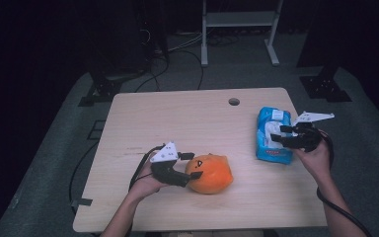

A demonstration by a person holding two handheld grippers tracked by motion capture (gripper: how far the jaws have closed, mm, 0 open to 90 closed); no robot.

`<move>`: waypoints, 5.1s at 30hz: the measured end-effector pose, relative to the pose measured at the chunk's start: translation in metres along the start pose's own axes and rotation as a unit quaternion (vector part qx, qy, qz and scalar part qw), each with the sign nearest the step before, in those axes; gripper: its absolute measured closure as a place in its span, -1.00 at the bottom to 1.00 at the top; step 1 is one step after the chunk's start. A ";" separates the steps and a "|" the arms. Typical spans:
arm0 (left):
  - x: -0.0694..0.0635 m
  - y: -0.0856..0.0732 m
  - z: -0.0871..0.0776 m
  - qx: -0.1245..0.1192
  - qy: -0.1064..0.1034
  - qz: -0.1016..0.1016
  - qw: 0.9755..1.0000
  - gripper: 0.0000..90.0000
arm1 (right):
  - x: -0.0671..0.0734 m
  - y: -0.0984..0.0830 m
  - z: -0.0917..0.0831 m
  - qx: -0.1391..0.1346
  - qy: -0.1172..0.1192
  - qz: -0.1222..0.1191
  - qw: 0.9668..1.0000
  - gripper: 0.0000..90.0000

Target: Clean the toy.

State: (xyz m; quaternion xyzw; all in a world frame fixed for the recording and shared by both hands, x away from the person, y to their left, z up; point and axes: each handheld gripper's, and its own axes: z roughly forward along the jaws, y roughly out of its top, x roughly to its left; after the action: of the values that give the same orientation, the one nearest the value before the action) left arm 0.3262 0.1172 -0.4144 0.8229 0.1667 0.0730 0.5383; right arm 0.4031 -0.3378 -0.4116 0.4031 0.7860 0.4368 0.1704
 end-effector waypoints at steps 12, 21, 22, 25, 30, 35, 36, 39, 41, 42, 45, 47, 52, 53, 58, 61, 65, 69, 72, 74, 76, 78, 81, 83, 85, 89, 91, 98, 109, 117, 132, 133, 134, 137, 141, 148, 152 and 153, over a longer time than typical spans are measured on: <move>0.002 -0.007 0.001 0.016 -0.005 -0.006 1.000 -0.36 | -0.003 -0.013 0.013 0.015 -0.029 0.028 0.999 0.47; 0.003 -0.010 0.001 0.021 -0.005 -0.008 1.000 -0.29 | -0.005 -0.013 0.011 0.017 -0.048 0.045 0.998 0.89; 0.003 -0.010 0.001 0.021 -0.004 -0.009 1.000 -0.29 | -0.004 -0.012 0.011 0.017 -0.049 0.046 0.998 0.91; 0.003 -0.010 0.001 0.020 -0.006 -0.009 1.000 -0.29 | -0.004 -0.011 0.007 0.015 -0.047 0.049 0.998 0.93; 0.002 -0.011 0.002 0.022 -0.005 -0.008 1.000 -0.29 | -0.006 -0.010 -0.003 -0.008 -0.026 0.076 0.997 0.95; 0.001 -0.011 0.003 0.024 -0.006 -0.004 1.000 -0.30 | -0.005 -0.004 -0.015 -0.029 -0.009 0.082 0.996 0.96; 0.001 -0.011 0.003 0.024 -0.006 -0.004 1.000 -0.30 | -0.004 -0.002 -0.018 -0.032 -0.006 0.080 0.996 0.96; 0.001 -0.011 0.003 0.024 -0.006 -0.002 1.000 -0.31 | -0.001 0.002 -0.026 -0.041 0.003 0.078 0.996 0.96; 0.001 -0.012 0.003 0.023 -0.007 -0.004 1.000 -0.31 | 0.003 0.005 -0.031 -0.045 0.010 0.075 0.996 0.96; 0.001 -0.012 0.003 0.024 -0.007 -0.003 1.000 -0.32 | 0.005 0.006 -0.034 -0.047 0.012 0.071 0.996 0.96; 0.000 -0.012 0.003 0.024 -0.007 -0.001 1.000 -0.33 | 0.013 0.009 -0.041 -0.048 0.023 0.063 0.997 0.96; 0.000 -0.012 0.003 0.025 -0.007 0.000 1.000 -0.33 | 0.016 0.010 -0.045 -0.052 0.031 0.060 0.996 0.96; -0.001 -0.011 0.004 0.026 -0.006 0.003 1.000 -0.35 | 0.041 0.024 -0.069 -0.067 0.068 0.031 0.995 0.96; -0.001 -0.011 0.004 0.026 -0.006 0.003 1.000 -0.35 | 0.045 0.025 -0.071 -0.068 0.074 0.028 0.995 0.96; -0.002 -0.011 0.005 0.027 -0.005 0.008 1.000 -0.37 | 0.078 0.029 -0.079 -0.045 0.116 -0.014 0.992 0.96; -0.002 -0.011 0.005 0.028 -0.003 0.010 1.000 -0.37 | 0.095 0.029 -0.082 -0.038 0.140 -0.030 0.989 0.96; -0.002 -0.011 0.005 0.027 -0.003 0.011 1.000 -0.37 | 0.120 0.031 -0.087 -0.037 0.182 -0.045 0.982 0.96; -0.003 -0.011 0.006 0.026 -0.002 0.010 1.000 -0.39 | 0.141 0.035 -0.090 -0.036 0.220 -0.056 0.973 0.96; -0.002 -0.011 0.006 0.026 -0.002 0.011 1.000 -0.41 | 0.153 0.038 -0.088 -0.033 0.255 -0.058 0.965 0.96; -0.002 -0.012 0.006 0.026 -0.003 0.012 1.000 -0.41 | 0.157 0.040 -0.083 -0.030 0.277 -0.057 0.959 0.96; -0.002 -0.012 0.006 0.026 -0.003 0.013 1.000 -0.41 | 0.161 0.042 -0.076 -0.024 0.292 -0.057 0.954 0.96; -0.003 -0.012 0.007 0.028 -0.004 0.014 1.000 -0.42 | 0.163 0.043 -0.066 -0.017 0.300 -0.055 0.952 0.95; -0.003 -0.012 0.007 0.028 -0.006 0.019 0.999 -0.42 | 0.163 0.044 -0.049 -0.007 0.309 -0.047 0.950 0.95; -0.003 -0.012 0.007 0.029 -0.007 0.018 0.999 -0.42 | 0.163 0.043 -0.035 -0.001 0.308 -0.044 0.950 0.95; -0.004 -0.013 0.007 0.028 -0.010 0.020 0.999 -0.44 | 0.163 0.042 -0.021 0.004 0.305 -0.042 0.952 0.95; -0.004 -0.013 0.008 0.028 -0.010 0.018 0.999 -0.44 | 0.168 0.036 0.006 0.017 0.281 -0.055 0.958 0.94; -0.004 -0.014 0.008 0.027 -0.010 0.018 0.999 -0.44 | 0.176 0.031 0.016 0.022 0.261 -0.079 0.962 0.93; -0.005 -0.015 0.008 0.030 -0.012 0.021 0.999 -0.44 | 0.197 0.015 0.028 0.006 0.222 -0.149 0.963 0.66; -0.006 -0.016 0.010 0.034 -0.016 0.021 0.999 -0.43 | 0.206 -0.005 0.032 -0.018 0.221 -0.197 0.955 0.13; -0.008 -0.018 0.012 0.041 -0.019 0.022 0.999 -0.42 | 0.219 -0.008 0.035 -0.005 0.167 -0.241 0.956 0.47; -0.006 -0.021 0.013 0.042 -0.020 0.024 0.999 -0.41 | 0.179 -0.008 0.021 0.013 0.161 -0.157 0.974 0.79; -0.006 -0.021 0.013 0.043 -0.019 0.022 0.999 -0.41 | 0.181 -0.007 0.021 0.013 0.162 -0.157 0.974 0.79; -0.005 -0.021 0.013 0.044 -0.019 0.019 0.999 -0.41 | 0.182 -0.005 0.022 0.012 0.161 -0.161 0.974 0.79; -0.004 -0.021 0.013 0.044 -0.019 0.017 0.999 -0.41 | 0.185 0.001 0.025 0.002 0.164 -0.160 0.973 0.80; -0.003 -0.020 0.012 0.045 -0.024 0.018 0.999 -0.42 | 0.181 -0.001 0.034 0.013 0.183 -0.141 0.973 0.81; -0.002 -0.018 0.009 0.032 -0.023 0.011 0.999 -0.42 | 0.174 -0.010 0.029 0.028 0.193 -0.134 0.972 0.82; -0.002 -0.018 0.011 0.035 -0.021 0.011 0.999 -0.41 | 0.170 -0.013 0.025 0.036 0.188 -0.131 0.973 0.82; -0.002 -0.018 0.013 0.038 -0.019 0.014 0.999 -0.41 | 0.170 -0.012 0.025 0.037 0.186 -0.131 0.973 0.82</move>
State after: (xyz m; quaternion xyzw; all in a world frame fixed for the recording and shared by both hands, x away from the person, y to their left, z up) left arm 0.3248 0.1118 -0.4355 0.8463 0.1480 0.0587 0.5083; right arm 0.3076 -0.1953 -0.4213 0.2143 0.8654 0.4488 0.0615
